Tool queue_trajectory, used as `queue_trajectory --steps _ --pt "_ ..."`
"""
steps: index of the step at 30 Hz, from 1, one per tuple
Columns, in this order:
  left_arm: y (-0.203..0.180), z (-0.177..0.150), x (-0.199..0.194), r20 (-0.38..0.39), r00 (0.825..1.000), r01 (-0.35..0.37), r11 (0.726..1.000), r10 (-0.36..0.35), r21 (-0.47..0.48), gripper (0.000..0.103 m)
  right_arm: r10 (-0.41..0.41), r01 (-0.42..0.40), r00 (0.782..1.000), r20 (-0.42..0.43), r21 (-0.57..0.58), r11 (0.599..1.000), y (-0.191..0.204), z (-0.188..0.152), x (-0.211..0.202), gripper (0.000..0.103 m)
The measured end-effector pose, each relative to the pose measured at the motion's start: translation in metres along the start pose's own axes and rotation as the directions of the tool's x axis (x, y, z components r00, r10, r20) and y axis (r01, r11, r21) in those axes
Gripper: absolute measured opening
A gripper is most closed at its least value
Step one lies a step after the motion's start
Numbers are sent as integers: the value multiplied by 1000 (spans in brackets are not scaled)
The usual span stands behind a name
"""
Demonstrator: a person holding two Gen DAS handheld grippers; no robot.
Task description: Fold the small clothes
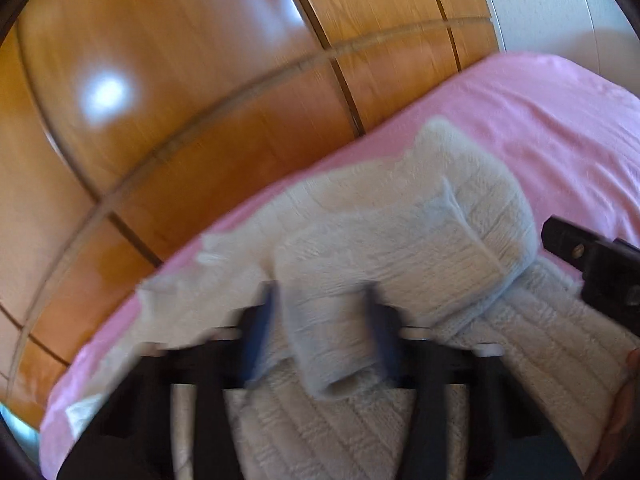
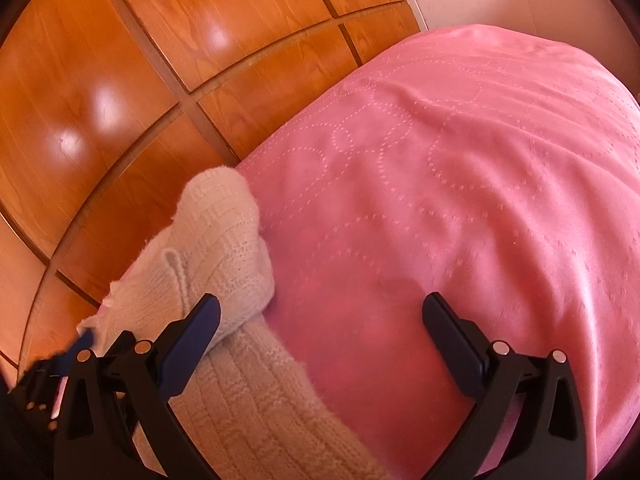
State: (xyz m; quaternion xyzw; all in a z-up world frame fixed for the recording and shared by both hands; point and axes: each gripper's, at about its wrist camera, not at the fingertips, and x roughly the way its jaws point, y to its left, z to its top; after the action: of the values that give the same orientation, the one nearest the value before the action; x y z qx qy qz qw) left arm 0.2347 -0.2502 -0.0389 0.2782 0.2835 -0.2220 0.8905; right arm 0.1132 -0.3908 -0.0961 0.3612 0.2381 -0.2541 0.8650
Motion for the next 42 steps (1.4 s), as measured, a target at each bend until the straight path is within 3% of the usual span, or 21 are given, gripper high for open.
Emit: queue_trajectory --steps 1,3,7,9,11,12,13,15,17,18,20,22,25,28,33,39,42 --pt "8 -1 1 3 1000 11 998 -10 -59 0 1 -1 1000 0 0 1000 0 0 0 101" --pt "23 -6 -7 25 1000 17 991 -14 -132 0 5 -5 1000 -1 1 1000 0 0 0 101" --pt "67 -18 -25 68 997 -14 950 37 -312 0 4 -4 1000 -4 -3 1000 0 0 1 101" --pt "75 -23 -33 106 994 34 943 2 -330 0 6 -6 1000 -2 0 1000 -1 -1 0 101" --pt "63 -26 -38 126 992 63 964 -31 -259 14 7 -7 1000 -2 2 1000 -1 -1 0 101" --pt "54 -25 -37 120 992 67 972 -41 -225 47 9 -9 1000 0 3 1000 0 -1 0 101" --pt "46 -25 -38 131 990 84 978 -59 -192 75 10 -10 1000 1 4 1000 -1 -1 0 101" --pt "27 -20 -37 159 983 107 988 -89 -110 77 14 -14 1000 4 9 1000 -1 -1 0 101" --pt "5 -14 -24 105 987 120 993 -118 -9 77 20 -21 1000 11 16 1000 -3 -1 -1 101" --pt "-4 -11 -17 78 992 94 995 -97 35 74 22 -22 1000 12 18 1000 -3 -1 0 101" --pt "-11 -9 -5 40 993 107 992 -109 61 54 23 -23 1000 13 17 1000 -3 -1 0 101" --pt "-8 -7 0 13 990 142 989 -142 38 8 28 -28 999 17 21 999 -4 -1 0 101" --pt "14 -2 -12 58 986 159 982 -154 -99 5 29 -30 999 18 22 999 -5 -1 0 101" --pt "53 -2 -29 138 977 197 940 -164 -280 5 32 -33 999 18 20 999 -6 -1 1 101" --pt "131 -32 -46 225 968 223 792 -111 -568 4 51 -51 999 -3 -2 999 -2 -1 4 101" --pt "179 -96 -50 179 984 143 669 -15 -729 4 102 -104 994 -36 -40 994 4 -1 8 101" --pt "182 -130 -41 131 991 124 619 -34 -776 4 79 -83 995 -63 -66 994 9 -1 13 101"
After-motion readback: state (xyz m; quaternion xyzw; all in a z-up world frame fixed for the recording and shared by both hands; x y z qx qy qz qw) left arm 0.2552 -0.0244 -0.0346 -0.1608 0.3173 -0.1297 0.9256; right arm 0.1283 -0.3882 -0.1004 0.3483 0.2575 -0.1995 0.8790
